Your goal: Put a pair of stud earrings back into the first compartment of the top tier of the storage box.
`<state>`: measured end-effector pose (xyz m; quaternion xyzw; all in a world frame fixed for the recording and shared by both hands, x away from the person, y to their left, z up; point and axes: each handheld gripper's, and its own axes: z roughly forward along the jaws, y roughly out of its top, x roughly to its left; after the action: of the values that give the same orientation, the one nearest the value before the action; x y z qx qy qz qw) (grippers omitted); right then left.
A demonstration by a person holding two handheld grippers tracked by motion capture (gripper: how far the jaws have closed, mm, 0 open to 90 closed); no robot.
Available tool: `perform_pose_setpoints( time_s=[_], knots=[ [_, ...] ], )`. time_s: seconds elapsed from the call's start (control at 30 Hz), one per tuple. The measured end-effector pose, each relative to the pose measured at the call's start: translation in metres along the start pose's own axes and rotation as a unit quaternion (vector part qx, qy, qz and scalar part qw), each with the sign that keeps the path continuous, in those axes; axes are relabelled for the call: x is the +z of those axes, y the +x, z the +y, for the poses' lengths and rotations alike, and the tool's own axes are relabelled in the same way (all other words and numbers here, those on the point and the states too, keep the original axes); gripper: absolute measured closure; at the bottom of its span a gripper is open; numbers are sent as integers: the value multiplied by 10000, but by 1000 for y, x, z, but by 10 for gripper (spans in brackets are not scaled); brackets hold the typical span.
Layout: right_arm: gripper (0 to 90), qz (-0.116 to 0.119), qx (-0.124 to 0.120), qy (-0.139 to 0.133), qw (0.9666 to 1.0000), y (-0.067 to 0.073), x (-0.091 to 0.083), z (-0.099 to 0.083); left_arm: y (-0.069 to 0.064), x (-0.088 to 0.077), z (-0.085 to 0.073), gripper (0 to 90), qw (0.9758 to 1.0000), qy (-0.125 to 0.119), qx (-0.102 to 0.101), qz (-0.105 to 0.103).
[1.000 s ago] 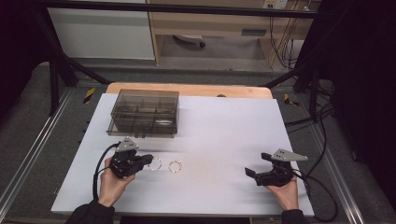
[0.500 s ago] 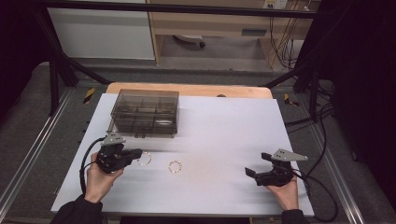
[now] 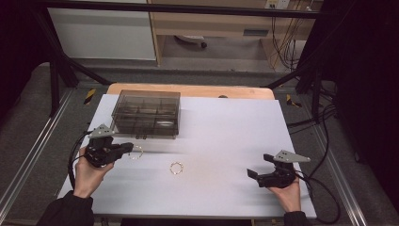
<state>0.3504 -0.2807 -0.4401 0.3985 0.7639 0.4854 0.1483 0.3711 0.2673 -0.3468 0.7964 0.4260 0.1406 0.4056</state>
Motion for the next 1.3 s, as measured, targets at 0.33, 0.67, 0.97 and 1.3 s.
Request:
perform_pose_setpoints(
  time_s=[0.33, 0.67, 0.97, 1.3],
  knots=[
    [5, -4, -9, 0, 10000, 0, 0, 0, 17, -11, 15, 857, 9997, -21, -71, 238],
    [5, 1, 13, 19, 10000, 0, 0, 0, 34, -6, 30, 857, 9990, 5, -157, 417],
    [5, 1, 14, 14, 10000, 0, 0, 0, 51, 7, 40, 857, 9978, 44, -283, 606],
    [5, 2, 13, 8, 10000, 0, 0, 0, 70, 23, 40, 856, 9953, 146, -454, 838]
  ],
)
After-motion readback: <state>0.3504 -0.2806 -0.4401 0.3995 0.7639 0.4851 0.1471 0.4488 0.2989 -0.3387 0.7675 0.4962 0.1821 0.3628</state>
